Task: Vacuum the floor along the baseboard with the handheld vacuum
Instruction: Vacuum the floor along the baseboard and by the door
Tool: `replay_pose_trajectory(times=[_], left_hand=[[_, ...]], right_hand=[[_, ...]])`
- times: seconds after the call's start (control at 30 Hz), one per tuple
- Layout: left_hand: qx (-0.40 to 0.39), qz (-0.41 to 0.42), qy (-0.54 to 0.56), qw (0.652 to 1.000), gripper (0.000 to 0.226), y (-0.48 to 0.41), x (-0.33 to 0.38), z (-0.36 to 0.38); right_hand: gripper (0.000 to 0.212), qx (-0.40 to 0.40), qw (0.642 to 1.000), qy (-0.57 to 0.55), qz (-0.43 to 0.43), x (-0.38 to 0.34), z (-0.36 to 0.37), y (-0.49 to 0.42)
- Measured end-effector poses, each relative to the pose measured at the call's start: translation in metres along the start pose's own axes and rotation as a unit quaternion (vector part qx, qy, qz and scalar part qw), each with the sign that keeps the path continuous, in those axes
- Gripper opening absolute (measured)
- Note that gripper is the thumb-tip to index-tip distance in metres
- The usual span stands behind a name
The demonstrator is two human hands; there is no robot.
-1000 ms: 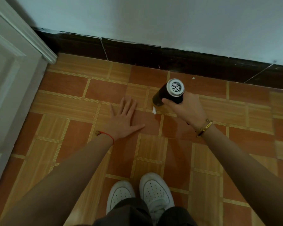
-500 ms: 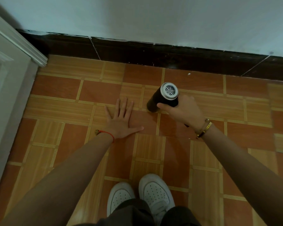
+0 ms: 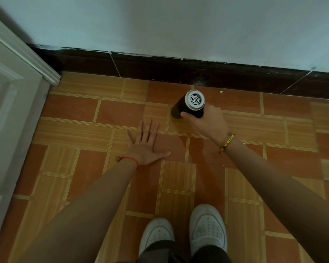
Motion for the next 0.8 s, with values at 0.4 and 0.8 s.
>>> replay_pose_trajectory(times=[0.4,0.8], left_hand=[[0.154,0.015,0.015,0.988,0.104,-0.003,0.006,-0.006],[0.18,0.013,0.043,0.983,0.105,-0.024,0.01,-0.005]], right_hand=[[0.064,0.045,0.999,-0.027,-0.008,-0.036,0.033,-0.053],[0.069,0.085,0.996,-0.01,0.008,-0.044,0.047,-0.079]])
Point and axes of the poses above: each hand's wrist, its own y-axis away from the middle knuckle, its own z-axis out of the palm, x = y × z, the point moved 4 cm from there along -y, towards the middle knuckle, and after that the axes turned 13 degrees about x, right-handed, at the moved point
